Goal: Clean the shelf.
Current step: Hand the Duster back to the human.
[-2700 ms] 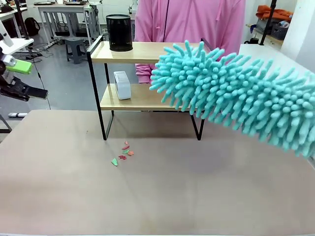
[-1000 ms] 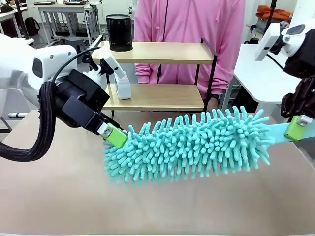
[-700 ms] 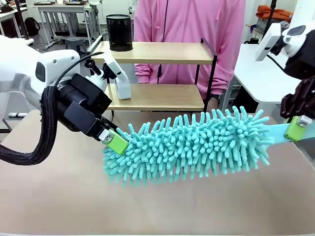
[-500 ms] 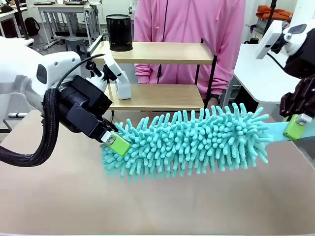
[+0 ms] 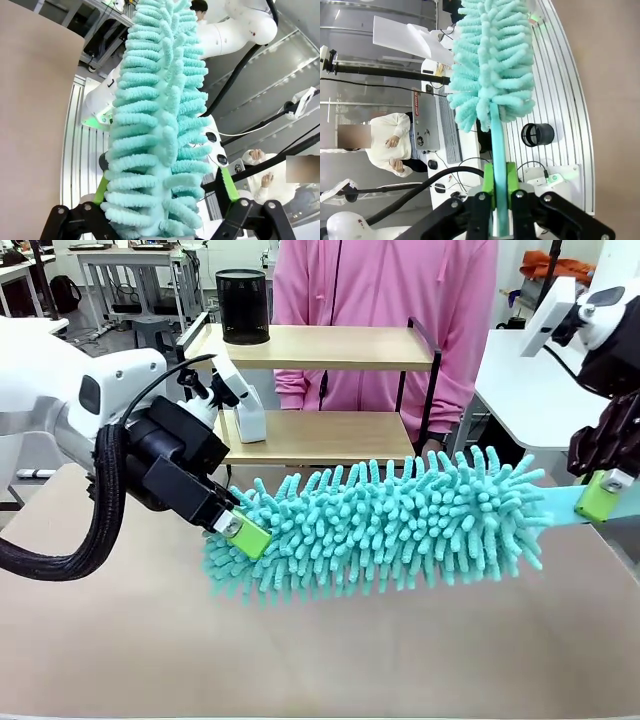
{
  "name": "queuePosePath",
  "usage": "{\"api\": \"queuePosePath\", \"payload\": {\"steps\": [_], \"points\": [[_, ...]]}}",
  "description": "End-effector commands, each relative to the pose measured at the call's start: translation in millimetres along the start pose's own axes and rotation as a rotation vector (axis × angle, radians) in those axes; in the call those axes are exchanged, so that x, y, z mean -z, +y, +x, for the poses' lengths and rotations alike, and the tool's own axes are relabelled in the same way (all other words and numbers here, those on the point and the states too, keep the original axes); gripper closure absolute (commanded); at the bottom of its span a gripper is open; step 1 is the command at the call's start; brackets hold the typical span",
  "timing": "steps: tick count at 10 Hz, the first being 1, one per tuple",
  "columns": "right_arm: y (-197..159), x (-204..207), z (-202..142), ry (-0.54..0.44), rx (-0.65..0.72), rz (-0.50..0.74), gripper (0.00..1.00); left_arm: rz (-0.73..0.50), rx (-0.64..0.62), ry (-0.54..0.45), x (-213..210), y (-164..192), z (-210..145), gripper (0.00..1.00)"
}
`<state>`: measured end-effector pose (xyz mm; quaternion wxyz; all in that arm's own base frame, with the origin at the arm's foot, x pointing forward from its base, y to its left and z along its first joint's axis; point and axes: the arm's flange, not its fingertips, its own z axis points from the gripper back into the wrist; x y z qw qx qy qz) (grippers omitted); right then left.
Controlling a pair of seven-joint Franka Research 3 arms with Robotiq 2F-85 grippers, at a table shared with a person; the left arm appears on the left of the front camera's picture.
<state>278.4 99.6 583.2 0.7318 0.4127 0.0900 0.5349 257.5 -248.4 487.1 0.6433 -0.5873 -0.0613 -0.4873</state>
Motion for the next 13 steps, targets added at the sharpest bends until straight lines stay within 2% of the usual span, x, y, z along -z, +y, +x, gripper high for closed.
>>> {"api": "queuePosePath", "payload": {"steps": [1, 2, 3, 5, 6, 7, 12, 13], "points": [[-0.3, 1.9, -4.7, -0.027, -0.023, 0.000, 0.88, 0.009, 0.038, 0.010, 4.5, -0.1, -5.8, 0.60], [-0.4, 2.2, -5.4, -0.027, -0.023, 0.001, 0.88, 0.009, 0.041, 0.011, 4.3, 0.4, -6.1, 0.86], [-1.1, 2.1, -6.3, -0.028, -0.021, 0.002, 0.88, 0.011, 0.041, 0.007, 4.0, 1.3, -6.4, 1.00], [-1.0, 2.1, -7.0, -0.029, -0.021, 0.004, 0.88, 0.014, 0.043, 0.006, 4.5, 2.1, -6.8, 1.00], [-1.1, 2.2, -6.6, -0.029, -0.020, 0.004, 0.88, 0.017, 0.047, 0.001, 4.2, 1.8, -6.9, 0.97], [-1.0, 2.8, -6.1, -0.023, -0.023, 0.006, 0.88, 0.017, 0.047, -0.008, 3.2, 1.9, -6.9, 1.00], [-4.6, 3.5, -9.5, -0.014, -0.006, 0.010, 0.88, 0.024, 0.048, -0.013, 0.1, 3.3, -7.1, 1.00], [-5.3, 3.3, -11.5, -0.014, 0.006, 0.007, 0.33, 0.023, 0.050, -0.011, -0.4, 3.3, -7.2, 1.00]]}}
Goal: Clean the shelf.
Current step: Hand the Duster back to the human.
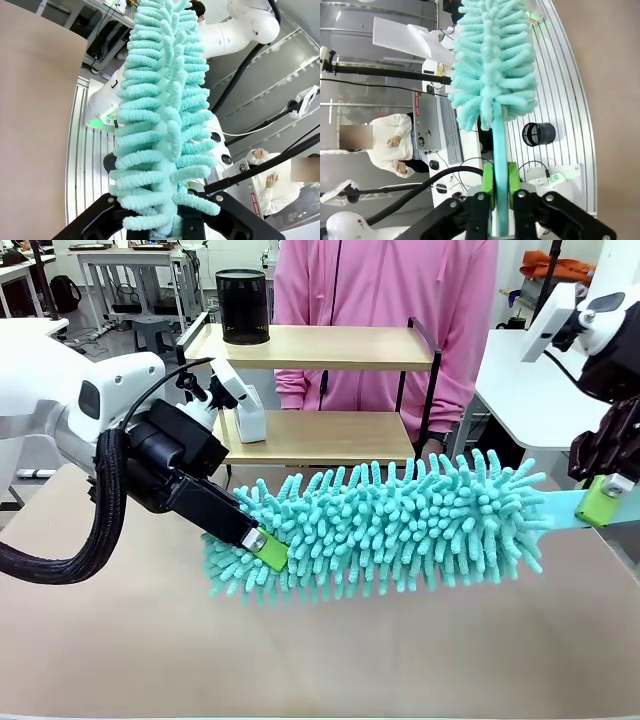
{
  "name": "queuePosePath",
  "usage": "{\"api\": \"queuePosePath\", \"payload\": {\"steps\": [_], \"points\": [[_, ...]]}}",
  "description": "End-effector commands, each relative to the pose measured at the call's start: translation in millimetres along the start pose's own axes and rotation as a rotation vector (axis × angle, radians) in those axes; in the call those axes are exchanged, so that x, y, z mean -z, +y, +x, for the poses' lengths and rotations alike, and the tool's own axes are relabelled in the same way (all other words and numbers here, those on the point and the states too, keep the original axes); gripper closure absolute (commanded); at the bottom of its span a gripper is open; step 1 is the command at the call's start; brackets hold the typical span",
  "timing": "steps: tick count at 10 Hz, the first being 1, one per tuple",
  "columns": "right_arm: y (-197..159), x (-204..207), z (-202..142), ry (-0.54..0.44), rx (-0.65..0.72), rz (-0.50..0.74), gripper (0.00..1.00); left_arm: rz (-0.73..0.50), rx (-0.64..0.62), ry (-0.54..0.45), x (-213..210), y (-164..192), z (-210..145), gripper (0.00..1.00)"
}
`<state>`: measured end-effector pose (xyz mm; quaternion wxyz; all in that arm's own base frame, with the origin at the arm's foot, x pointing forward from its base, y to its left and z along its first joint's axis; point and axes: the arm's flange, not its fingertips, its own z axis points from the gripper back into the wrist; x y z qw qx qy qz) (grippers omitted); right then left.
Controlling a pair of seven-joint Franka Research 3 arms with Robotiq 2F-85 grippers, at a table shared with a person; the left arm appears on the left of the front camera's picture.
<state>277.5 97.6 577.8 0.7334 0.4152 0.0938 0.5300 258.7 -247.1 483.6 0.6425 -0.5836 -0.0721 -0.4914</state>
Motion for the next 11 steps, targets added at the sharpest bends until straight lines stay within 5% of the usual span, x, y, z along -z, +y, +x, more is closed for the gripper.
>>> {"api": "queuePosePath", "payload": {"steps": [1, 2, 3, 4, 6, 8, 11], "points": [[-4, -2, -11, -0.047, -0.003, -0.002, 0.33, 0.009, 0.031, -0.001, 0, 0, -5, 1.00], [-6, -7, -16, -0.115, -0.012, -0.002, 0.00, 0.009, 0.037, 0.006, -1, 0, -5, 1.00], [-9, -12, -22, -0.210, -0.020, -0.017, 0.29, 0.012, 0.044, 0.024, -1, 1, -6, 1.00], [-14, -18, -29, -0.367, 0.016, -0.106, 0.00, 0.005, 0.043, 0.032, -2, 1, -7, 1.00], [-36, -28, -52, -0.817, 0.231, -0.291, 0.00, 0.007, 0.036, 0.023, -8, 3, -8, 1.00], [-78, -25, -103, -1.130, 0.485, -0.359, 0.00, 0.024, 0.015, -0.011, -23, 6, -13, 1.00], [-129, 15, -187, -1.253, 0.742, -0.127, 0.00, 0.049, -0.009, -0.113, -63, 6, -26, 1.00]]}}
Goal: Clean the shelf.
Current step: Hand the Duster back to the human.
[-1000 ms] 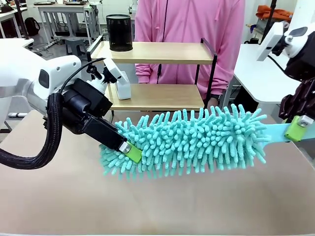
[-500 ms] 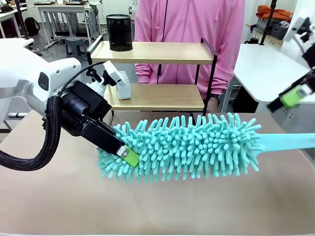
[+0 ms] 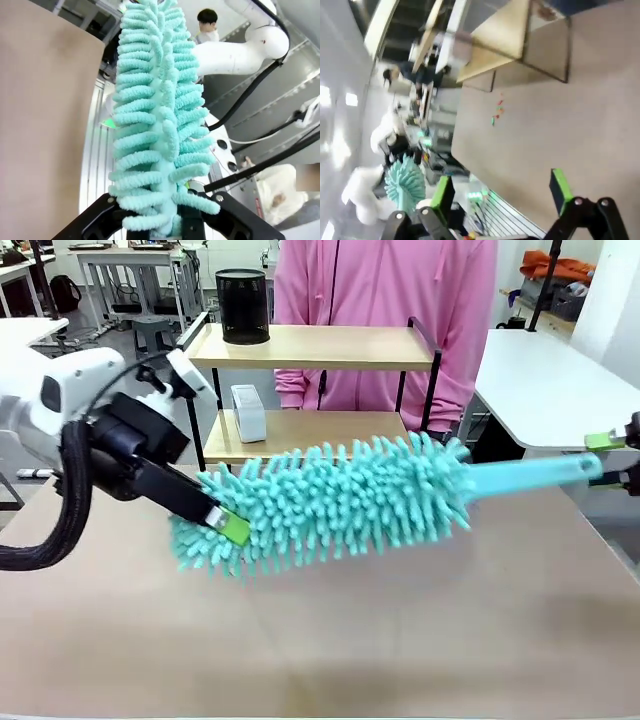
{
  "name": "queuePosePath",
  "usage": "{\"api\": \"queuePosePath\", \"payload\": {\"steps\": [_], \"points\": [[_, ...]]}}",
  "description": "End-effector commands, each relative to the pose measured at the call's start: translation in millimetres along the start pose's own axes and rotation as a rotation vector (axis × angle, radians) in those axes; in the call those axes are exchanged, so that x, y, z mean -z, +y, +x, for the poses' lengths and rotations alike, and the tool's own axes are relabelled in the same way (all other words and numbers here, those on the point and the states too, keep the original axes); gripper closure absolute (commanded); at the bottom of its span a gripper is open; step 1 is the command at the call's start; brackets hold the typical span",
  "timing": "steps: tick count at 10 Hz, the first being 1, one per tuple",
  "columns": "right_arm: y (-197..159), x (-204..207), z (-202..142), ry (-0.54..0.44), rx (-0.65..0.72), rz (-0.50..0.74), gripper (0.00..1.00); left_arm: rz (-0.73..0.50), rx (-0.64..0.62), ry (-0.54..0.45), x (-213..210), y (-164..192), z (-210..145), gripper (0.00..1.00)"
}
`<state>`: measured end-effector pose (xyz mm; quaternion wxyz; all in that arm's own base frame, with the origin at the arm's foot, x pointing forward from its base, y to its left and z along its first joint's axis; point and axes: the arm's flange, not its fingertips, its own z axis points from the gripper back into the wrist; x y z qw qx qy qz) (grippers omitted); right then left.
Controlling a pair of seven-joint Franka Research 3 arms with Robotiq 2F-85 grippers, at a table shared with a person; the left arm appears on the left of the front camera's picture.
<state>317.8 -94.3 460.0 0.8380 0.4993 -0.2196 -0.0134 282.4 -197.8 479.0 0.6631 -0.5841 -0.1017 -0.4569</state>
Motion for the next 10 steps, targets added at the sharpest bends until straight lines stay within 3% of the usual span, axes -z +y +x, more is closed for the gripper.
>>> {"api": "queuePosePath", "payload": {"steps": [1, 4, 6, 9, 10], "points": [[30, 15, -7, 0.075, -0.143, 0.005, 0.00, 0.003, 0.021, -0.112, -37, -8, -8, 1.00], [30, 15, -7, 0.075, -0.143, 0.005, 0.00, 0.008, 0.125, -0.399, -107, -31, -4, 1.00], [30, 15, -7, 0.075, -0.143, 0.005, 0.00, 0.042, 0.187, -0.657, -157, -41, -15, 1.00], [30, 15, -7, 0.075, -0.143, 0.005, 0.00, 0.222, 0.099, -0.996, -230, -31, -69, 1.00], [30, 15, -7, 0.075, -0.143, 0.005, 0.00, 0.333, 0.049, -1.123, -252, -30, -95, 1.00]]}}
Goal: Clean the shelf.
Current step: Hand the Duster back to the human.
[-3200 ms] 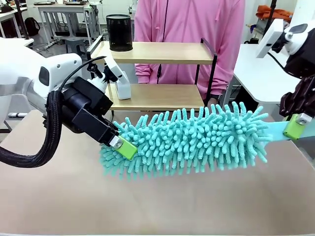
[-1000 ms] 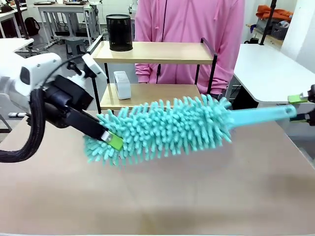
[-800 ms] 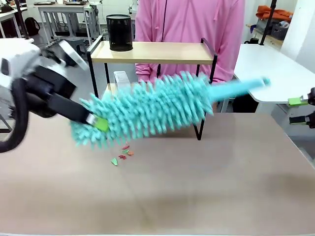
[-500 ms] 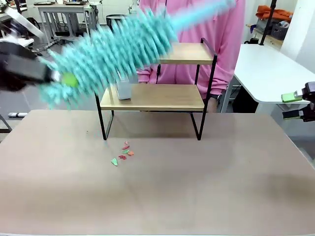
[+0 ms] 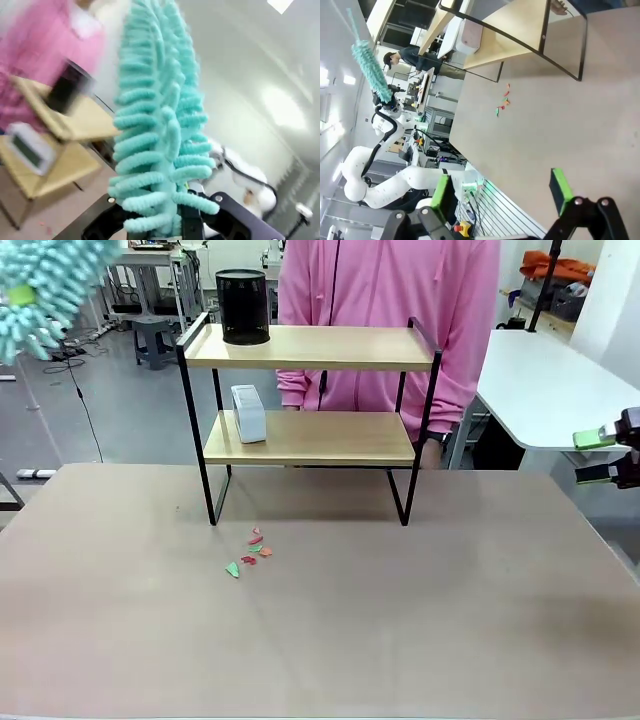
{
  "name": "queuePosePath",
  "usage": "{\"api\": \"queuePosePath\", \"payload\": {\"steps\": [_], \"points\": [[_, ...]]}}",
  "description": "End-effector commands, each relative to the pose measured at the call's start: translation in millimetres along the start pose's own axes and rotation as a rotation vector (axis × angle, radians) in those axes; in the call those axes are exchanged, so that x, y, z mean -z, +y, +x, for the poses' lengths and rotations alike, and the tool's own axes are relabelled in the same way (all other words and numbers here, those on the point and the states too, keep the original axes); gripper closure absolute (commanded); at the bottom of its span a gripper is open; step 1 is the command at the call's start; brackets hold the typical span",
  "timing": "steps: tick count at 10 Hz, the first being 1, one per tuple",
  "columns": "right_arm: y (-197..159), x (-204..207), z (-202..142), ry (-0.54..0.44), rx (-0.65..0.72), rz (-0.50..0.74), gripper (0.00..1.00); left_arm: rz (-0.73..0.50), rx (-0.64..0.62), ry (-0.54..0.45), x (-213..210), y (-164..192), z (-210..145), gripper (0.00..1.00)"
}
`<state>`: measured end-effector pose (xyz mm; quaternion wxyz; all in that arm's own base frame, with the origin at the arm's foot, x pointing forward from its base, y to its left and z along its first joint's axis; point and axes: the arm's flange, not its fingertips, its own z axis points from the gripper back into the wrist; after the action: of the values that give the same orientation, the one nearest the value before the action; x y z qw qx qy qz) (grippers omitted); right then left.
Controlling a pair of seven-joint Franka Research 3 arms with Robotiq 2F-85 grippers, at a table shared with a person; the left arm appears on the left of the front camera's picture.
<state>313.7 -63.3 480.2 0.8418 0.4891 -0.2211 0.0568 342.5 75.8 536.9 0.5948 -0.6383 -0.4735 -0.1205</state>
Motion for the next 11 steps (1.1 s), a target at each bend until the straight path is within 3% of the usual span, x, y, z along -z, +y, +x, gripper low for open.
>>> {"api": "queuePosePath", "payload": {"steps": [1, 2, 4, 5, 7, 8, 9, 11], "points": [[-3, -1, -3, 0.007, -0.019, -0.005, 0.00, 0.192, -0.053, -0.207, -44, 4, -37, 1.00], [-3, -1, -3, 0.007, -0.019, -0.005, 0.00, 0.340, -0.189, -0.216, -59, 16, -38, 1.00], [-3, -1, -3, 0.007, -0.019, -0.005, 0.00, 0.446, -0.495, -0.098, -65, 40, -44, 1.00], [-3, -1, -3, 0.007, -0.019, -0.005, 0.00, 0.458, -0.583, -0.032, -59, 54, -49, 1.00], [-3, -1, -3, 0.007, -0.019, -0.005, 0.00, 0.464, -0.667, 0.028, -47, 74, -58, 1.00], [-3, -1, -3, 0.007, -0.019, -0.005, 0.00, 0.497, -0.707, 0.012, -41, 80, -58, 1.00], [-3, -1, -3, 0.007, -0.019, -0.005, 0.00, 0.456, -0.653, 0.011, -51, 92, -42, 1.00], [-3, -1, -3, 0.007, -0.019, -0.005, 0.00, 0.456, -0.653, 0.011, -51, 92, -42, 1.00]]}}
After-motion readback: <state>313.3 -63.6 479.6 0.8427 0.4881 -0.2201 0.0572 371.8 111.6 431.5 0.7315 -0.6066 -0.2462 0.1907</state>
